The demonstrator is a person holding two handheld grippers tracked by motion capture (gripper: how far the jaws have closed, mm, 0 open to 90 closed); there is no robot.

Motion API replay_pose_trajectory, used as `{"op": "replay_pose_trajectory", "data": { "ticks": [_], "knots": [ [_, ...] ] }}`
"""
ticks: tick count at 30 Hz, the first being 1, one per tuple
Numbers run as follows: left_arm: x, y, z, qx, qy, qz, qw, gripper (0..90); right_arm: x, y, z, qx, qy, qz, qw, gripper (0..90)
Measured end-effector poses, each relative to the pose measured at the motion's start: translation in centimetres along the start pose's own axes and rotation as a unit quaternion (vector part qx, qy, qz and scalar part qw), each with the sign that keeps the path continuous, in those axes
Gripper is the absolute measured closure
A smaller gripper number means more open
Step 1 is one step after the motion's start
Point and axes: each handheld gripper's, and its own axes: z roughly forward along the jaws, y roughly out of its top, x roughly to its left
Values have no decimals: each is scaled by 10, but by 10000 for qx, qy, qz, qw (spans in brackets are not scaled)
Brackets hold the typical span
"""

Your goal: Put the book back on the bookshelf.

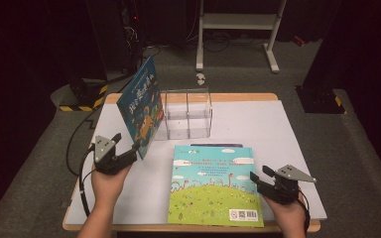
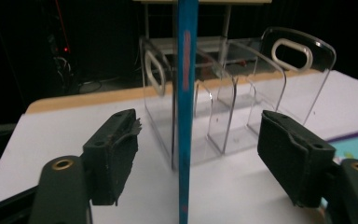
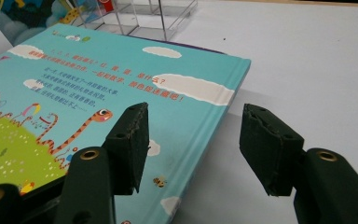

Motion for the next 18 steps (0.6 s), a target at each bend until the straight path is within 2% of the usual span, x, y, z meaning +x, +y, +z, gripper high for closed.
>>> {"op": "replay_pose_trajectory", "data": {
  "ticks": [4,7,10,12,14,18],
  "knots": [
    [2,22,14,-86,12,56,9999,284,1,-3,2,56,37,-9,10000,423],
    [5,36,23,-150,-48,19,9999,333,0,-4,2,53,46,-7,10000,424],
    [7,49,31,-203,4,164,9997,407,0,-4,2,66,81,-3,9999,424],
    [7,56,35,-164,-70,199,9996,478,0,-5,3,90,94,10,9999,424],
    [4,59,39,-133,23,327,9994,513,0,-5,4,103,113,35,9999,424],
    [-1,59,44,-90,185,593,9980,662,-2,-5,3,71,146,87,9998,424]
  ]
}}
